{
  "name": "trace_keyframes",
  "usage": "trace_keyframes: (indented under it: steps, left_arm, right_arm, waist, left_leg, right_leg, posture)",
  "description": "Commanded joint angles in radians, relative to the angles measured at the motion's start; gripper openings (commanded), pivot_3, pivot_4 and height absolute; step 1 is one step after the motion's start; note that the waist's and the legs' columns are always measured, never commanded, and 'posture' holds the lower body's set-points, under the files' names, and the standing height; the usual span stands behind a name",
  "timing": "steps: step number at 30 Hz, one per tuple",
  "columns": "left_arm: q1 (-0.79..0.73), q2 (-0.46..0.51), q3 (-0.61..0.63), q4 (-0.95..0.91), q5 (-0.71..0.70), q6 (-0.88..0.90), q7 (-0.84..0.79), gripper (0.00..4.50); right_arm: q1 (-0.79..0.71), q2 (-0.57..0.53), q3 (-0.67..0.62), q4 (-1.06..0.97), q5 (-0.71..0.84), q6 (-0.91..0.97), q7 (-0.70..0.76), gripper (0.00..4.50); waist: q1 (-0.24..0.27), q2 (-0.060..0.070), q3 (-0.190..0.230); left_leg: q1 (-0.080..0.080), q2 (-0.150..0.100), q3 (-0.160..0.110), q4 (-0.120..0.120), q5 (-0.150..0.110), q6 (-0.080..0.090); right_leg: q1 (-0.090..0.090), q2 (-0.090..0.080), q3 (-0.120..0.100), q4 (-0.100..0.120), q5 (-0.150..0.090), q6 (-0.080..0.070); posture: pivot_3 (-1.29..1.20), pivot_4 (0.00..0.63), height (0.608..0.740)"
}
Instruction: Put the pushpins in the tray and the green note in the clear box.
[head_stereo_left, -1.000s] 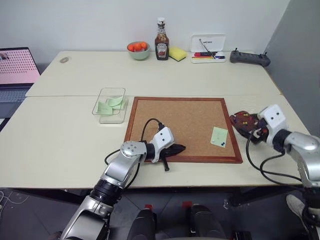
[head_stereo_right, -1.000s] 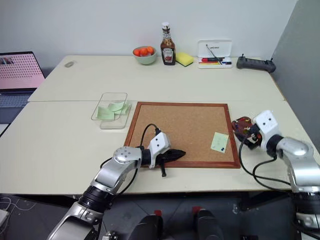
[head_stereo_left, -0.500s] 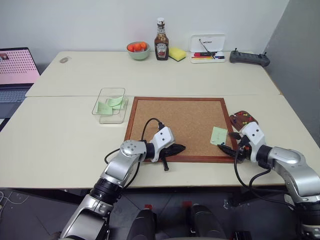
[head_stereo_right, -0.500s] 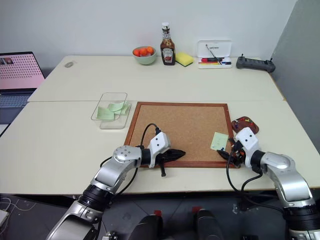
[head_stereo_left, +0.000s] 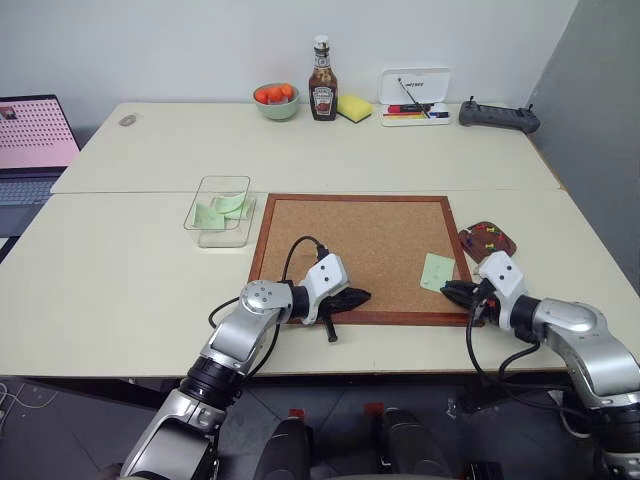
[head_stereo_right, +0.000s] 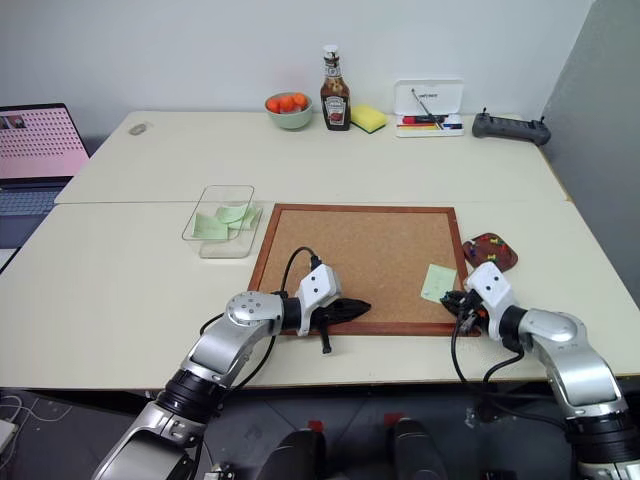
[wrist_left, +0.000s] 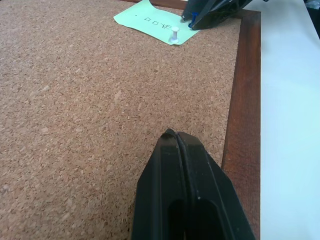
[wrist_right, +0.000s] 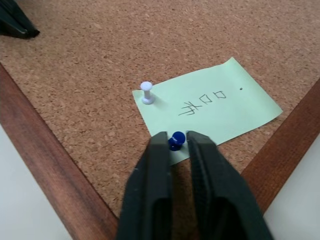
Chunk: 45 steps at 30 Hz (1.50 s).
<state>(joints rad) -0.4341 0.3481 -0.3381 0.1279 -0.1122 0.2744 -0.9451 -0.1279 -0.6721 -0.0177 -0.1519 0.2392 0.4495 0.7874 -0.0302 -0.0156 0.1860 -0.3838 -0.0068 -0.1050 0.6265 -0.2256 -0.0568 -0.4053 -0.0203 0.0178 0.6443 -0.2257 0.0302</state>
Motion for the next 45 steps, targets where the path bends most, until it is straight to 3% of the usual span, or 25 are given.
trace_keyframes:
  steps: [1, 30, 45]
  left_arm:
    - [0.028, 0.008, -0.044, 0.025, 0.025, 0.015, -0.022, 0.00]
    - [0.046, 0.010, -0.061, 0.009, 0.034, 0.023, -0.024, 0.00]
    - [0.049, 0.009, -0.063, 0.006, 0.036, 0.023, -0.023, 0.00]
  right_arm:
    - [0.005, -0.013, -0.033, -0.040, 0.027, -0.002, 0.015, 0.01]
    - [-0.029, -0.014, -0.125, -0.102, 0.135, 0.011, 0.017, 0.01]
    - [-0.205, -0.088, -0.031, 0.276, -0.240, -0.214, -0.211, 0.01]
  waist:
    - [0.000, 0.000, 0.000]
    - [0.001, 0.000, 0.000]
    - [0.000, 0.000, 0.000]
  left_leg:
    - [0.000, 0.000, 0.000, 0.000, 0.000, 0.000]
    - [-0.001, 0.000, 0.000, 0.000, 0.000, 0.000]
    - [0.000, -0.001, 0.001, 0.000, 0.000, 0.000]
  right_leg:
    - [0.000, 0.000, 0.000, 0.000, 0.000, 0.000]
    - [0.000, 0.000, 0.000, -0.001, 0.000, 0.000]
    - [0.000, -0.001, 0.000, -0.001, 0.000, 0.000]
  posture:
    - [0.00, 0.150, 0.740]
    - [0.00, 0.150, 0.740]
    - [0.00, 0.150, 0.740]
